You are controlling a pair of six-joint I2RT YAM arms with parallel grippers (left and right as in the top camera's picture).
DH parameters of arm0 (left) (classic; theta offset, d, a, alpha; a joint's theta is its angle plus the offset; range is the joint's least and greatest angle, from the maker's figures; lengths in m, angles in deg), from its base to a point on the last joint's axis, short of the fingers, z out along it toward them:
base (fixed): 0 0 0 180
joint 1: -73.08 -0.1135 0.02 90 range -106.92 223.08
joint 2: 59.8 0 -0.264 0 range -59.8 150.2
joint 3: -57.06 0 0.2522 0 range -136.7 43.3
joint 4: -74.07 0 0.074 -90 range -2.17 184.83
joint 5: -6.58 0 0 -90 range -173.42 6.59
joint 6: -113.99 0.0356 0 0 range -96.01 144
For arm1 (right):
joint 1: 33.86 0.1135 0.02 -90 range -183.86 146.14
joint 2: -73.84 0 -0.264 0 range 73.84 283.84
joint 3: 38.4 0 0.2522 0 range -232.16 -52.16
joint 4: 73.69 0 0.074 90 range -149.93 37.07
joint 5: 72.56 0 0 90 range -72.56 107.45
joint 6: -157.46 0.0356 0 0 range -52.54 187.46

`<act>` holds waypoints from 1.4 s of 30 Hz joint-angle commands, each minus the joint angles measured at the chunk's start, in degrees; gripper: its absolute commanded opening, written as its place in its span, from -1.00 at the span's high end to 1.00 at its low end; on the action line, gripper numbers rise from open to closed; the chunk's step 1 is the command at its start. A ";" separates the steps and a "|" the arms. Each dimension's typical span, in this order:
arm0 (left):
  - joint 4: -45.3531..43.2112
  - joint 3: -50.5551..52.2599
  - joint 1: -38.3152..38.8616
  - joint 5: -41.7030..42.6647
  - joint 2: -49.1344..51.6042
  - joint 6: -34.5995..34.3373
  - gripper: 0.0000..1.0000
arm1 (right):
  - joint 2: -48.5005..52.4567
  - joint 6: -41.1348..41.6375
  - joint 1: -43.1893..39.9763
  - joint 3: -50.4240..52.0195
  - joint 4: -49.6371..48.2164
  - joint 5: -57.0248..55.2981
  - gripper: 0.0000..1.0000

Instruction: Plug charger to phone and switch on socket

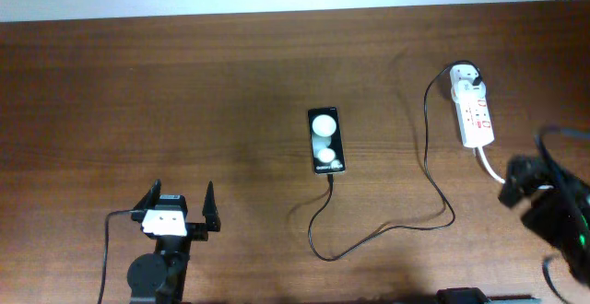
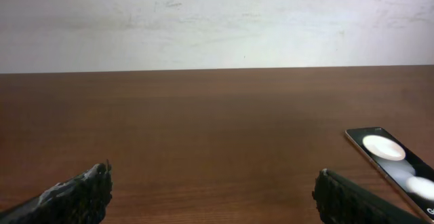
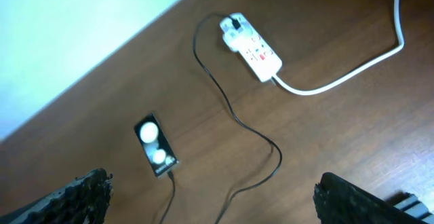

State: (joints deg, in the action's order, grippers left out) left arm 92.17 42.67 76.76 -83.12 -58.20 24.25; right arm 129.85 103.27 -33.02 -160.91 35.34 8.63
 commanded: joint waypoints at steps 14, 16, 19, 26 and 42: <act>0.42 0.09 -0.09 1.01 -0.17 0.90 -0.98 | -37.22 -20.81 1.90 44.52 -30.12 6.73 -0.97; 0.42 0.09 -0.09 1.01 -0.17 0.90 -0.98 | -42.77 -23.58 3.17 55.87 -42.27 11.61 -0.97; 0.42 0.09 -0.09 1.01 -0.17 0.90 -0.98 | -48.04 -23.56 3.32 71.78 -61.88 14.88 -0.97; 0.42 0.09 -0.09 1.01 -0.17 0.90 -0.98 | -54.71 -23.56 3.28 93.09 -92.32 18.93 -0.97; 0.42 0.09 -0.09 1.01 -0.17 0.90 -0.98 | -55.80 -31.89 -0.59 108.43 -91.14 13.99 -0.97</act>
State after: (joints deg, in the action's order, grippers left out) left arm 92.30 42.61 76.76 -82.73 -58.20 24.44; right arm 74.64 75.67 -33.26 -52.87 -56.62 23.34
